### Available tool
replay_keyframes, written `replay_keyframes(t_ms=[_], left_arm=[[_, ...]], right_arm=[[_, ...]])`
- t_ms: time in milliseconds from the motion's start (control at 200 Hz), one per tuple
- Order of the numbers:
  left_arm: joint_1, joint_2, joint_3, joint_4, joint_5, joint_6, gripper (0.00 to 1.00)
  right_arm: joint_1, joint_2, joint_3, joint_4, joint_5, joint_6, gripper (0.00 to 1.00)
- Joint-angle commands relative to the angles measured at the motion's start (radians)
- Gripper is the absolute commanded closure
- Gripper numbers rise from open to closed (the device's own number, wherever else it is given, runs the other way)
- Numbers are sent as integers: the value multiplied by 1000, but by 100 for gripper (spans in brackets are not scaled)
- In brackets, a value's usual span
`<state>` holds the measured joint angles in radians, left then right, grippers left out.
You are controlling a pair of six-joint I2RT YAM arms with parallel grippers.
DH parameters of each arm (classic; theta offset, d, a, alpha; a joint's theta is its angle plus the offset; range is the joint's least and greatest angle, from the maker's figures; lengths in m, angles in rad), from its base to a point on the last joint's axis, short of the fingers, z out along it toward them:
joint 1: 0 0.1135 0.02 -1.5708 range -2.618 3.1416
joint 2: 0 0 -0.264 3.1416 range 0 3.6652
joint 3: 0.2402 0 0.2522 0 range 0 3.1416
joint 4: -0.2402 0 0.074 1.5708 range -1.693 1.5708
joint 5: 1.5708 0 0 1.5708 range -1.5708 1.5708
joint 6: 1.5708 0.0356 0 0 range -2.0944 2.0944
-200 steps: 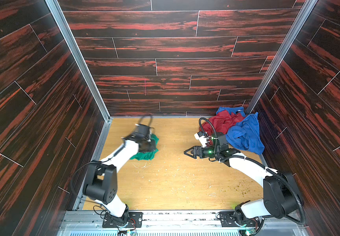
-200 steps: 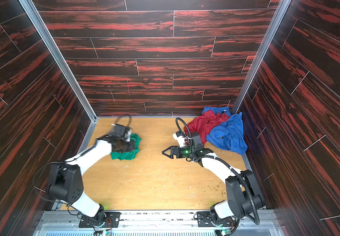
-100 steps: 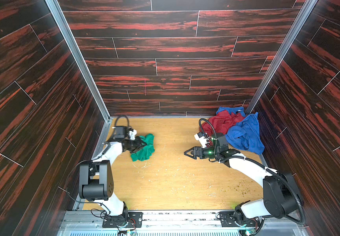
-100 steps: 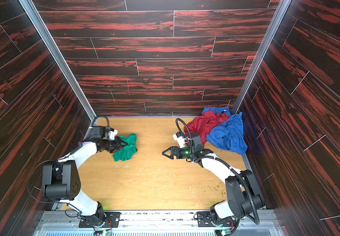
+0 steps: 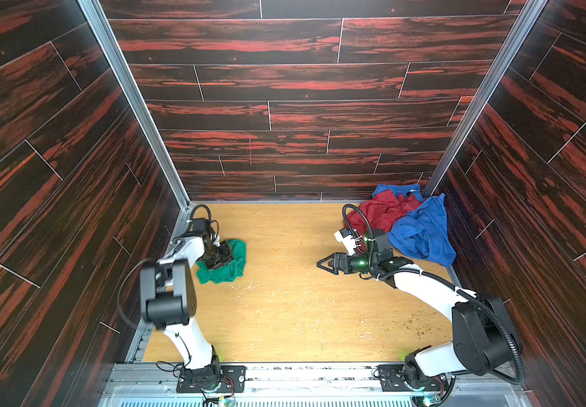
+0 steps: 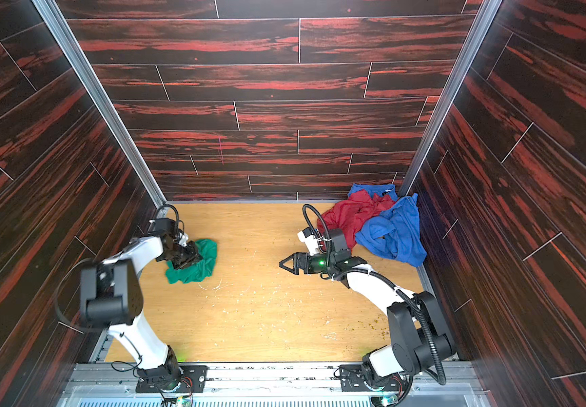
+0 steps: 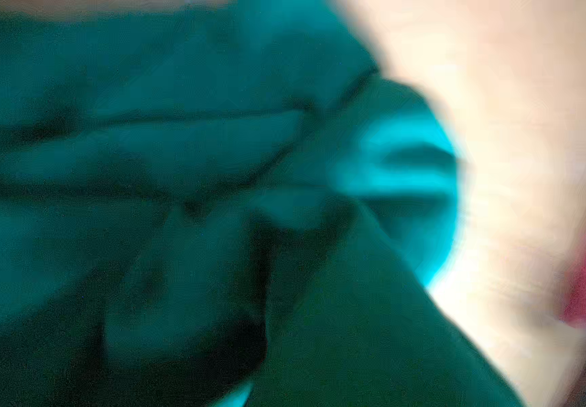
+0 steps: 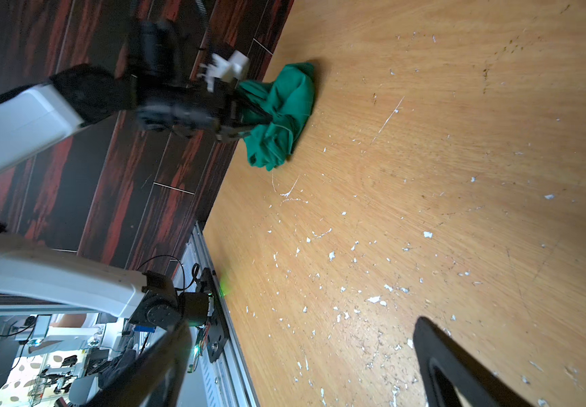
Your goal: Pick out a specific cloth from the pile
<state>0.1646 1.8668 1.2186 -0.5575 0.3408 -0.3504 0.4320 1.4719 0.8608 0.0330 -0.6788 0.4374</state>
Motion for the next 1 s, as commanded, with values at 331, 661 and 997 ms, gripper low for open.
replay_keyframes(t_ms=[331,661,997], left_arm=[[-116,-170,-44,-91,-314,129,42],[-117,-275,-51,-158,-732,105,1],[-46,-37,60,-133,-489,143,1]], right_arm=[[4,30,16,21,-17,17,1],[4,32,13,22,-26,6,1],[4,6,-4,4,-7,-10,1]])
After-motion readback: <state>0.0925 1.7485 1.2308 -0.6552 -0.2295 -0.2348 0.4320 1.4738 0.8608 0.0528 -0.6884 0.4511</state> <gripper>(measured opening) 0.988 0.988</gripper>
